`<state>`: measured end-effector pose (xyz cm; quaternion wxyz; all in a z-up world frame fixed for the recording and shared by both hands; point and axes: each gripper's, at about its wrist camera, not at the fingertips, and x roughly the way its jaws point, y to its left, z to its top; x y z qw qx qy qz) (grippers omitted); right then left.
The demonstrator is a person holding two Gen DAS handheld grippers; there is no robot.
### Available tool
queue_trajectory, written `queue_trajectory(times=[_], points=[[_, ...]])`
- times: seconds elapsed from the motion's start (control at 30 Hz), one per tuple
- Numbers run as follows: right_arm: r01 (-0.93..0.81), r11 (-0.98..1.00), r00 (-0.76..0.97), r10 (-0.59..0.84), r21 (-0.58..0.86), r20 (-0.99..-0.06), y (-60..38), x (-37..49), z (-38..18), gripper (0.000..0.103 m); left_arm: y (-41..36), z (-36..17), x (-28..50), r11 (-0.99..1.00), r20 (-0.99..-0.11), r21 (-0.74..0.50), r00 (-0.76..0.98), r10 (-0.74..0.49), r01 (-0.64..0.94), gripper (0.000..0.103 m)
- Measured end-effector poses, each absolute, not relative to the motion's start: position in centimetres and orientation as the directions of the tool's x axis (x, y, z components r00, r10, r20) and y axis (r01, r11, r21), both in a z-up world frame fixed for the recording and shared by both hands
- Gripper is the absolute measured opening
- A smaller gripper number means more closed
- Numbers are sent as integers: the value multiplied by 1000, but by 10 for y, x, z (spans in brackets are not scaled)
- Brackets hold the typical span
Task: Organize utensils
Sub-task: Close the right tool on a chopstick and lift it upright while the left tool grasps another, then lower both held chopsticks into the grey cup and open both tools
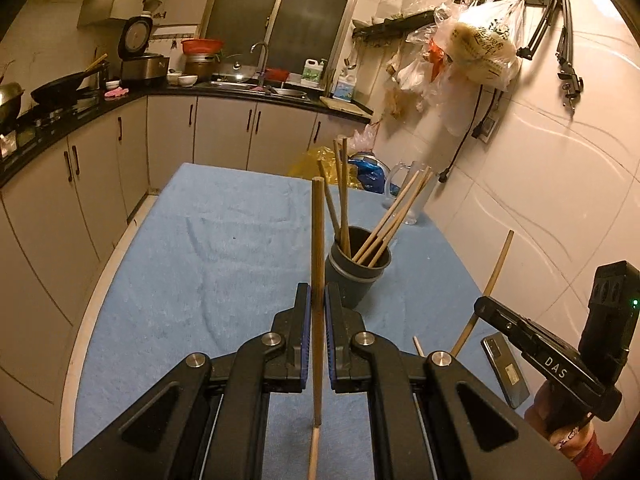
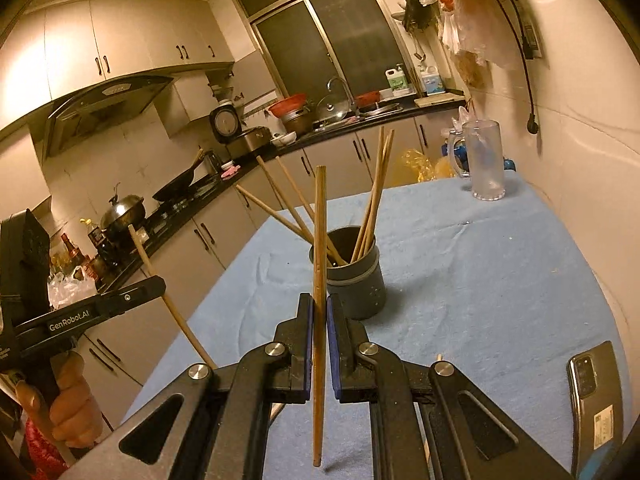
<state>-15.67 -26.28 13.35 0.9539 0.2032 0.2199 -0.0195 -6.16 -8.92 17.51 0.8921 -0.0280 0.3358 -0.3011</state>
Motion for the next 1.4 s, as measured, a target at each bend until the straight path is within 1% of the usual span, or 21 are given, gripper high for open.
queue_trajectory(times=[0.23,0.43,0.63,0.87,0.97,1.2,1.4], points=[[133,906,912,46,401,-407,-276,-158,143,8,-99,191,-61,810,-569,-241,598,-565,535,6],[134,896,933,30,423,-360,-294,-157,166,8,-110,210,-59,802,-546,-226,610,-574,553,6],[156,902,951,-26,403,-309,-303,-150,195,8,-123,230,-45,793,-524,-216,618,-587,570,6],[180,894,957,-62,410,-285,-313,-127,213,8,-141,255,-26,781,-479,-212,634,-607,587,6],[199,898,958,-95,392,-269,-315,-115,221,8,-146,261,-17,783,-470,-217,641,-607,583,6],[231,882,958,-132,411,-254,-325,-89,232,8,-162,273,0,786,-435,-231,661,-611,574,6],[277,879,951,-195,387,-239,-327,-66,230,8,-174,266,15,795,-412,-253,682,-604,551,6]])
